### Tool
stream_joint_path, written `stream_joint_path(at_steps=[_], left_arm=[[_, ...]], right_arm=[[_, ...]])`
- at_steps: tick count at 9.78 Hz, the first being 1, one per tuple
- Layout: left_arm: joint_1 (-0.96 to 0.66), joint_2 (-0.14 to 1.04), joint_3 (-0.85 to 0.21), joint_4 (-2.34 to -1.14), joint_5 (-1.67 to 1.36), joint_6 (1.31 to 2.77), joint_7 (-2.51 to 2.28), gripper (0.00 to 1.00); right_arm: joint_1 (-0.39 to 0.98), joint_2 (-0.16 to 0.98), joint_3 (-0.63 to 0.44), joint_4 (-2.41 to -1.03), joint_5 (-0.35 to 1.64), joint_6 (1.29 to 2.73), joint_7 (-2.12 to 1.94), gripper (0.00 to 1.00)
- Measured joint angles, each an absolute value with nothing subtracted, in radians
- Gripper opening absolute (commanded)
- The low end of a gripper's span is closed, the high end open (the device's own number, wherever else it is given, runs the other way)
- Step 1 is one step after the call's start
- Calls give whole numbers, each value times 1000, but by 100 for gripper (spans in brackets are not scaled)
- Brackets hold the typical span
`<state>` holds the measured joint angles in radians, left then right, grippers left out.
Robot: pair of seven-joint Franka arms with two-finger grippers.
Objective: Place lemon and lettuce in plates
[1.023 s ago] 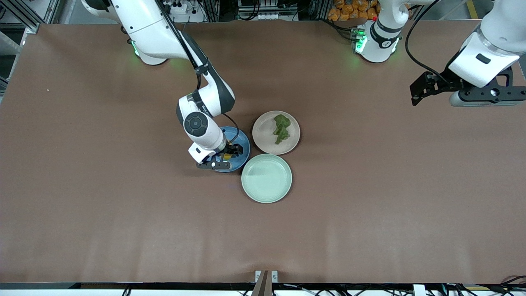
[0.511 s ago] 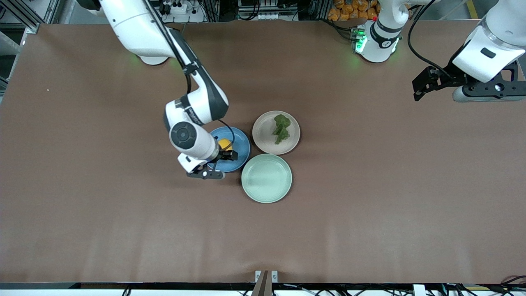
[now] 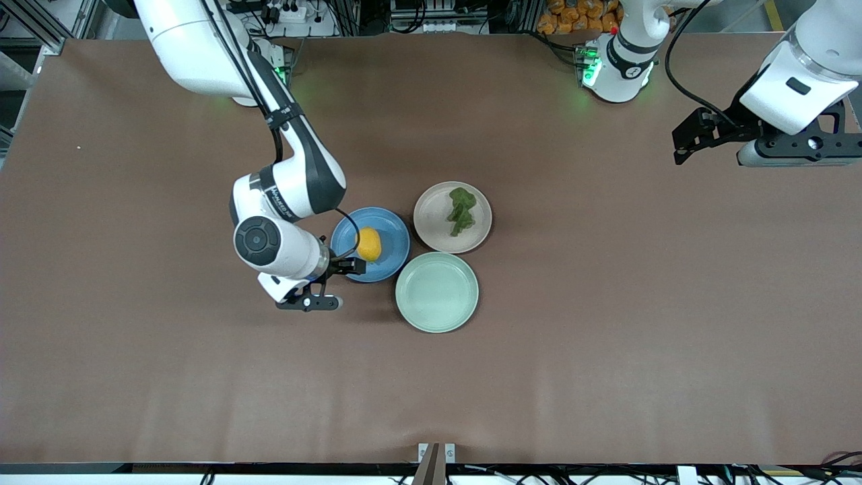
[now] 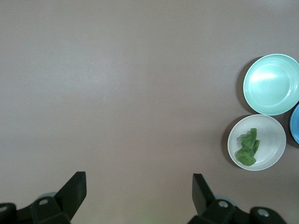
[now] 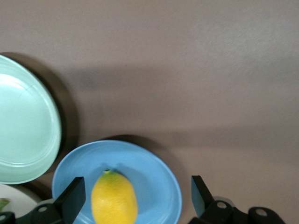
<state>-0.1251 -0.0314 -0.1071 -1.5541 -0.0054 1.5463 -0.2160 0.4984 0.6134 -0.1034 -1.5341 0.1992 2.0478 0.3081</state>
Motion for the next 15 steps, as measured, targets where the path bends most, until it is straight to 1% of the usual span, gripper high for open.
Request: stream_joint_path(at_steps=[3, 7, 10, 15], left_arm=[[-125, -31, -107, -1553, -5, 1546, -216, 100], [-126, -31, -108, -1553, -5, 1546, -216, 100], [-126, -31, -108, -1552, -5, 1546, -216, 100], [-130, -31, -134, -1551, -7, 1545, -216, 100]], right_arm=[[449, 606, -106, -1511, 112, 1977, 238, 100], [341, 559, -108, -1498, 110, 1887, 125, 100], [269, 516, -109, -1500, 109, 1865, 102, 100], [152, 394, -107, -1605, 104, 1860, -37, 100]])
